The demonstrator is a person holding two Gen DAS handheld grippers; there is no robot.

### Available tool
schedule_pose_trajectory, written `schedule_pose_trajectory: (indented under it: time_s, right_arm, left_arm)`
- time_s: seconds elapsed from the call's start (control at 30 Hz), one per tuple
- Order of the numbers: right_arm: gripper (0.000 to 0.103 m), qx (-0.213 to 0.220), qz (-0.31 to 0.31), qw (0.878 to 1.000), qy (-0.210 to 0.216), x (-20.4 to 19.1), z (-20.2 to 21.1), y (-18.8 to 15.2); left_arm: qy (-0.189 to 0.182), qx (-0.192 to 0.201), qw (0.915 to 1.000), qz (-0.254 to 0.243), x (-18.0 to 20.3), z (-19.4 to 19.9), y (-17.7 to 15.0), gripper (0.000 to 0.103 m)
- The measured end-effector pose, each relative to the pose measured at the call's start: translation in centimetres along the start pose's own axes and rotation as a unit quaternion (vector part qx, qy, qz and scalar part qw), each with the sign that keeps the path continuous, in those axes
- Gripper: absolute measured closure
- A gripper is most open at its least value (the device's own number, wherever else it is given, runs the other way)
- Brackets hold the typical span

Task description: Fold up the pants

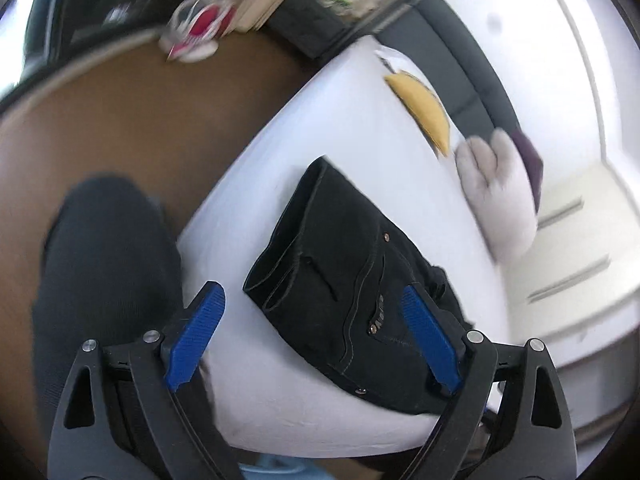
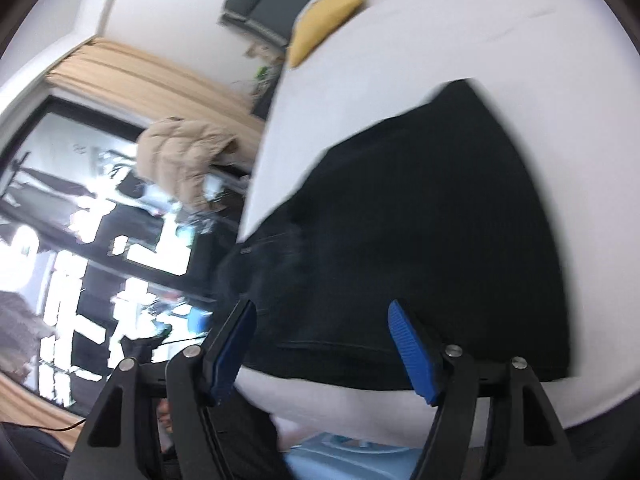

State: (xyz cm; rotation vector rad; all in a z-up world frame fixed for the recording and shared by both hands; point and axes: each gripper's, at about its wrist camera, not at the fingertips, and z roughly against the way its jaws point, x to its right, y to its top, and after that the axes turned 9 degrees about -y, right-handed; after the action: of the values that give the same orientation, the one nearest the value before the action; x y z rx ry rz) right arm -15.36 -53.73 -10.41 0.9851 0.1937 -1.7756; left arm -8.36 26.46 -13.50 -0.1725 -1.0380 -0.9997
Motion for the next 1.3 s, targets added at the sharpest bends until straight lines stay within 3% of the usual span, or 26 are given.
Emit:
schedule_pose_trajectory:
  time_s: [0.17, 0.4, 0.57, 0.63, 0.7, 0.8, 0.9, 1.03, 1.1, 1.3]
  right_arm:
    - [0.044, -0.026, 0.004, 0.998, 0.058, -3.3, -2.8, 0.4]
    - [0.045, -0.065, -0.003, 0.994, 0.087, -5.3, -6.8, 1.2]
    - [0.045, -0.079, 0.009, 0.992, 0.097, -6.4, -8.2, 2.7]
    - [0.045, -0.089, 0.015, 0.992, 0.092, -6.6, -8.9, 3.1]
    - [0.045, -0.102, 0.018, 0.991, 0.079, -6.6, -9.7, 3.6]
    - [0.045, -0.131, 0.013, 0.989, 0.066, -6.4, -11.4, 4.1]
    - [0.045, -0.154, 0.013, 0.986, 0.057, -6.5, -13.0, 4.6]
    - [0.045, -0.197, 0.029, 0.98, 0.005, -6.7, -15.8, 4.9]
    - [0.06, -0.218, 0.024, 0.975, -0.032, -5.6, -17.4, 4.8]
    - [0.062, -0.203, 0.011, 0.978, -0.036, -4.5, -17.5, 4.5]
  left_arm:
    - [-0.039, -0.032, 0.9962, 0.072, -2.8, -1.7, -0.4, 0.013]
    - [-0.051, -0.044, 0.9942, 0.085, -4.2, -3.2, 0.0, 0.015]
    - [-0.056, -0.031, 0.9927, 0.102, -4.1, -5.7, -0.8, 0.018]
    - [-0.055, -0.028, 0.9924, 0.106, -4.4, -6.0, -0.7, 0.024]
    - [-0.05, -0.028, 0.9923, 0.11, -4.7, -6.4, -0.6, 0.049]
    - [-0.05, -0.034, 0.9914, 0.116, -5.1, -6.6, -0.5, 0.069]
    - [-0.05, -0.03, 0.9916, 0.116, -4.9, -6.0, -0.6, 0.077]
    - [-0.05, -0.023, 0.9944, 0.09, -3.8, -5.3, -0.5, 0.087]
    - [-0.05, -0.021, 0.9958, 0.075, -2.9, -5.0, -0.5, 0.089]
    - [-0.045, -0.015, 0.9988, 0.011, 0.6, -4.4, 0.0, 0.092]
